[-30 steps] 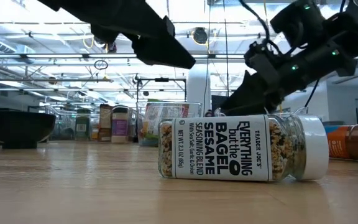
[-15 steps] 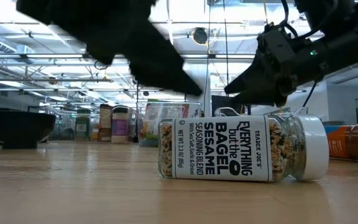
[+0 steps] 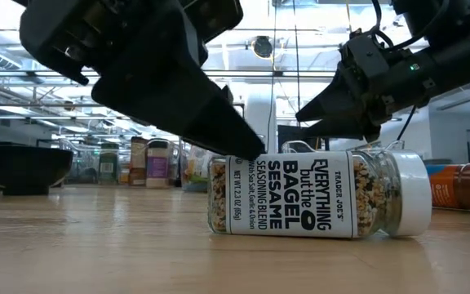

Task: Pick & Place Food Item
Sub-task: Put the white seasoning bottle into the left transparent bin

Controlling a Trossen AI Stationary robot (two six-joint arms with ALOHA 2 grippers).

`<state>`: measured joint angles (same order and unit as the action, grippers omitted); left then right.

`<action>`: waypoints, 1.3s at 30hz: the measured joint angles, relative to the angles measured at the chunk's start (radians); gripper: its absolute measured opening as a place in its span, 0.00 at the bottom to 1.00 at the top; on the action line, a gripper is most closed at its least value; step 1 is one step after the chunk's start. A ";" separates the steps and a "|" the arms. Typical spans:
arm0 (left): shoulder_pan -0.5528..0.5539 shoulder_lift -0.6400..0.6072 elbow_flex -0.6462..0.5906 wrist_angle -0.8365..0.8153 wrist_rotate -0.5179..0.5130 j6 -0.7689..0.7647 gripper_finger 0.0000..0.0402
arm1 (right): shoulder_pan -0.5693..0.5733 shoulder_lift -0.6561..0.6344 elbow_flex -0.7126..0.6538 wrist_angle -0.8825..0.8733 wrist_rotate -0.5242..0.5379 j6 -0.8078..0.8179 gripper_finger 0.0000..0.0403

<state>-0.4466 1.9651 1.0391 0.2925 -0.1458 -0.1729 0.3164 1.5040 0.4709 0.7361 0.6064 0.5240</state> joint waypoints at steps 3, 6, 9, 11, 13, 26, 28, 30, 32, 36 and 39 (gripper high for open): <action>0.000 0.006 0.000 -0.008 0.008 -0.017 0.83 | 0.000 0.000 0.000 -0.003 0.000 0.014 0.63; -0.002 0.013 0.001 -0.002 0.012 -0.020 0.83 | 0.000 0.000 0.000 -0.007 0.000 0.015 0.63; -0.003 0.015 0.000 -0.007 0.014 -0.019 0.83 | 0.000 0.000 0.000 -0.007 0.000 0.015 0.63; -0.001 0.015 0.000 -0.003 0.007 -0.017 0.83 | 0.000 0.000 0.000 -0.007 0.000 0.015 0.63; 0.002 0.015 0.000 -0.006 -0.002 -0.015 0.81 | 0.000 0.000 0.000 -0.007 0.000 0.016 0.63; 0.017 0.014 0.000 -0.024 -0.004 -0.013 0.51 | 0.000 0.108 0.000 0.045 -0.005 0.082 0.63; 0.017 0.015 0.000 -0.012 -0.004 -0.011 0.51 | 0.002 0.129 0.001 0.099 -0.008 0.071 0.63; 0.017 0.014 -0.001 0.004 -0.004 0.016 0.51 | 0.008 0.149 0.001 0.165 -0.028 0.035 0.63; 0.019 0.000 -0.001 0.002 -0.006 0.060 0.51 | 0.020 0.157 0.001 0.229 -0.041 -0.004 0.63; 0.041 -0.068 -0.001 -0.022 -0.012 0.115 0.51 | 0.048 0.156 0.001 0.286 -0.054 -0.086 0.63; 0.068 -0.148 -0.001 -0.056 -0.015 0.161 0.51 | 0.065 0.146 0.001 0.313 -0.041 -0.139 0.63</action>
<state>-0.3787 1.8169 1.0380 0.2368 -0.1611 -0.0114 0.3816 1.6498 0.4717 1.0489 0.5654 0.3852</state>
